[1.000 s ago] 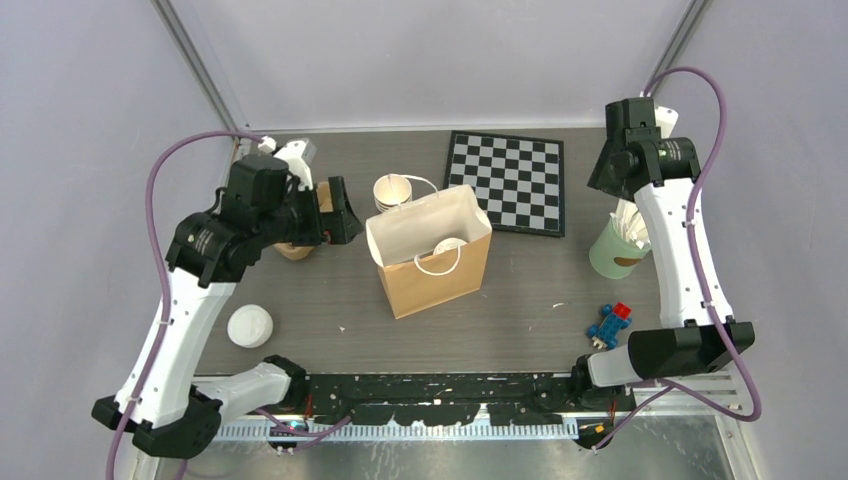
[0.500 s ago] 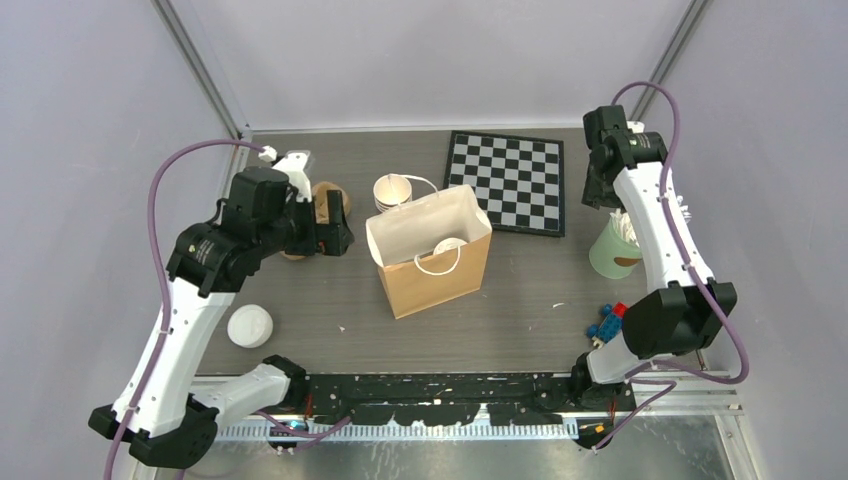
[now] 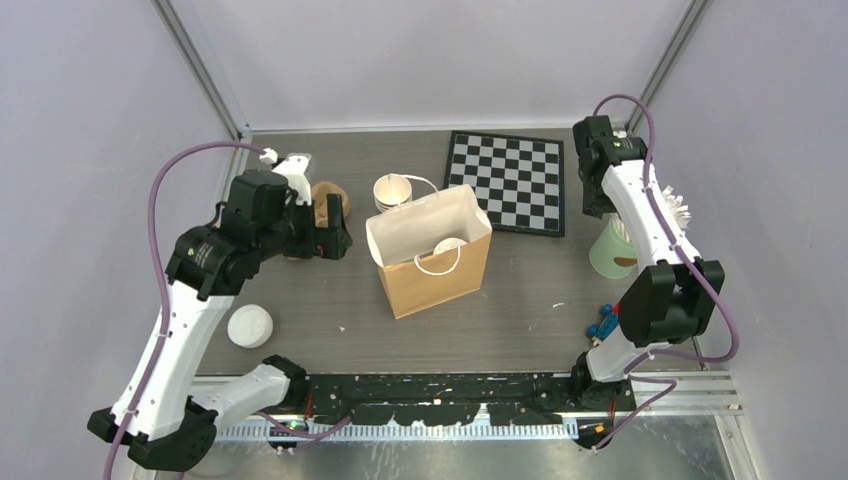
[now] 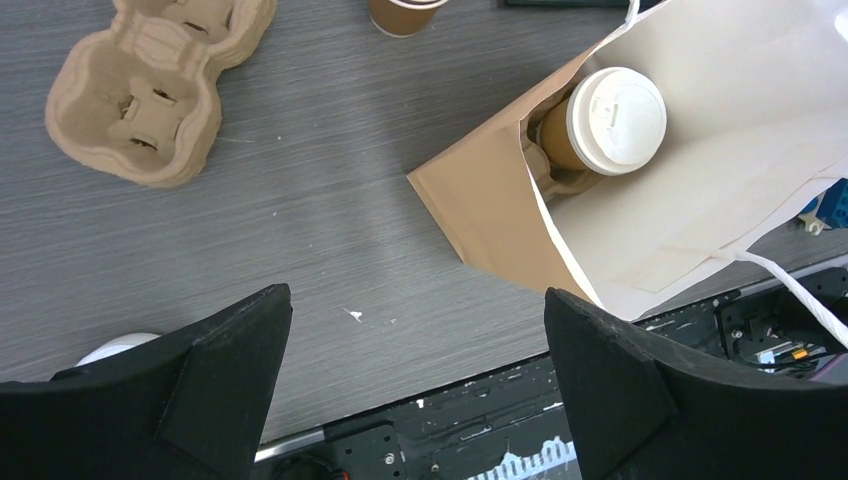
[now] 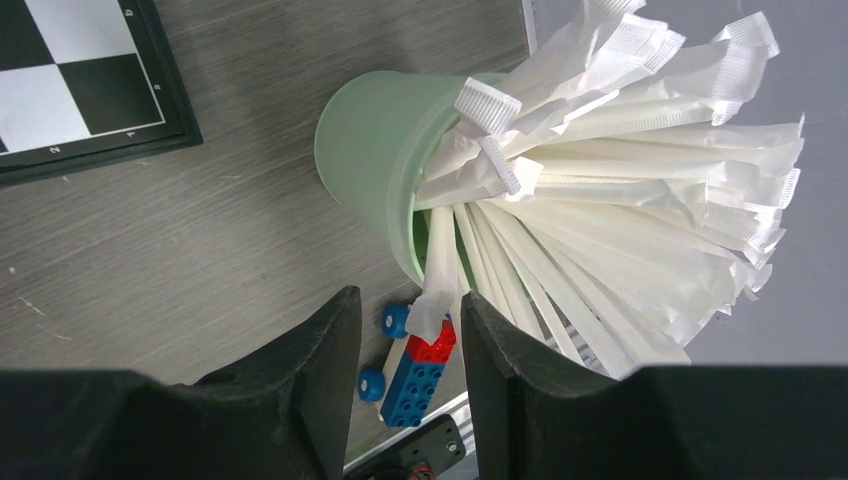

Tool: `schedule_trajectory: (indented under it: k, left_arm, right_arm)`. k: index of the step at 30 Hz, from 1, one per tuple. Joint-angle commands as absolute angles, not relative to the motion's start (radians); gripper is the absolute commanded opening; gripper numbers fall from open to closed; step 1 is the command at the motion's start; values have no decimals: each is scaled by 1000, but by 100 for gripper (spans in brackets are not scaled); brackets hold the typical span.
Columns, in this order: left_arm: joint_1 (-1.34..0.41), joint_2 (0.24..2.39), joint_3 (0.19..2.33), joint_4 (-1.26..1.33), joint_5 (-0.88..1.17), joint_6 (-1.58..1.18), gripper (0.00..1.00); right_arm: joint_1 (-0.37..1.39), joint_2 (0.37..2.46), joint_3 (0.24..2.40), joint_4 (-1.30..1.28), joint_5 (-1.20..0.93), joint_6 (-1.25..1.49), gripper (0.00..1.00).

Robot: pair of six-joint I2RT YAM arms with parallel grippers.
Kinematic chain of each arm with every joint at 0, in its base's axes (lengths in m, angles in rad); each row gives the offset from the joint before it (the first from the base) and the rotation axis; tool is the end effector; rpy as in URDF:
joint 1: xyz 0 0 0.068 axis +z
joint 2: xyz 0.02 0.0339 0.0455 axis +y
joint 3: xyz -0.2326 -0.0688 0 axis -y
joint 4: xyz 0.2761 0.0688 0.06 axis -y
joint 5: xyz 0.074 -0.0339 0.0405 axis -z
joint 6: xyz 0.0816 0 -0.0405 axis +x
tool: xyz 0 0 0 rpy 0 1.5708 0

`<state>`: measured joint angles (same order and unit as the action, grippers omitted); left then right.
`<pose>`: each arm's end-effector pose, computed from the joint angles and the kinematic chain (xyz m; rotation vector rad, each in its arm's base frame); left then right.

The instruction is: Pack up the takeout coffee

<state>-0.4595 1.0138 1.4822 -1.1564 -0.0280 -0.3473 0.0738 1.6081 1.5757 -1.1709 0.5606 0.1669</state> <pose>0.2130 -0.1028 0.3903 0.1132 2.2866 -0.3951 0.3602 -0.0169 0.2634 0.2631 2.6218 -0.6933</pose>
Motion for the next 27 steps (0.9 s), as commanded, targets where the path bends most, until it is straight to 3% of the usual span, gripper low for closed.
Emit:
schedule_trajectory:
  k: [1,10,19,27]
  left_arm:
    - [-454,994,1472,-1127,-47,-321,100]
    - [-454,999,1473,-1123,-46,-321,100]
    - [-454,999,1475,-1126,-53,-315,100]
    - [-456,1003,1477,-1118,-58,-310,100]
  right_arm:
    - [65,1596,1551,-1134,595,131,46]
    - [63,1618,1547,-1106,624,108,42]
    - [63,1615,1566,-1116,643,107,19]
    - [63,1545,1610,-1197,618,141,15]
